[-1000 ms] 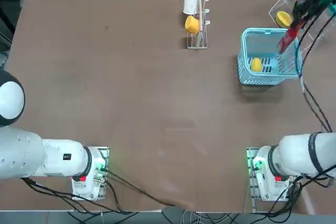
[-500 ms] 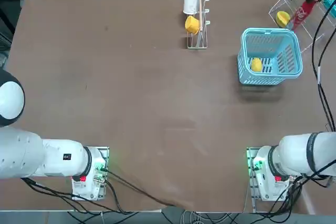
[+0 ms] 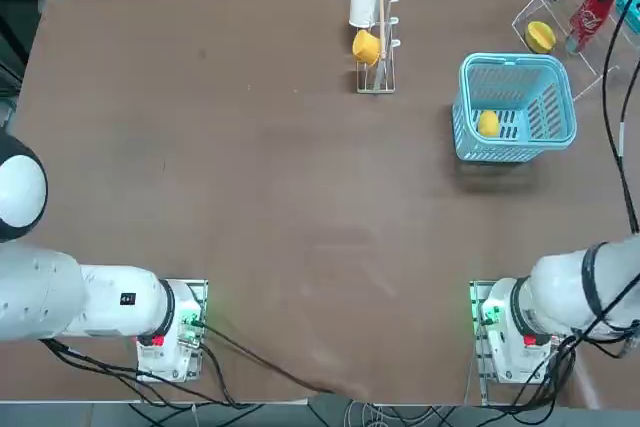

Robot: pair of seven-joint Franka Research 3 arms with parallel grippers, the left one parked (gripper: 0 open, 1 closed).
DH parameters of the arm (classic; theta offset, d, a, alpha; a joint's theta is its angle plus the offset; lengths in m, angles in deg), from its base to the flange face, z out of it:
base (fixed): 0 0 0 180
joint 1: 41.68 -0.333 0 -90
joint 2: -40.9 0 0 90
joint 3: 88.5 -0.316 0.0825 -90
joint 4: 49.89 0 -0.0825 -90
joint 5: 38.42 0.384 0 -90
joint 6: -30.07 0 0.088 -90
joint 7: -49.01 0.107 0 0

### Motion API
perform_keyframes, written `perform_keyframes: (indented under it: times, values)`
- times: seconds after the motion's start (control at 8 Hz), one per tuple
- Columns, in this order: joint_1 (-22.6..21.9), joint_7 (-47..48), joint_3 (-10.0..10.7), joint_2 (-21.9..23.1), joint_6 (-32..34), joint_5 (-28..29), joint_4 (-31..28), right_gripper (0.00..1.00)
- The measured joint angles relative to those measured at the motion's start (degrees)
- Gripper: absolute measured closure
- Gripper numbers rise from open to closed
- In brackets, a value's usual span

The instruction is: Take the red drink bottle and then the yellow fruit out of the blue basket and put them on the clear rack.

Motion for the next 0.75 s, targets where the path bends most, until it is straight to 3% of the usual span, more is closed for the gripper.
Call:
perform_keyframes:
  times: [0.5, 0.75]
  values:
    - [7.1, -18.8, 0.2, -7.2, -12.2, -2.4, 1.2, 0.63]
    - [9.8, -24.3, 0.3, -9.8, -14.9, -2.5, 1.3, 0.63]
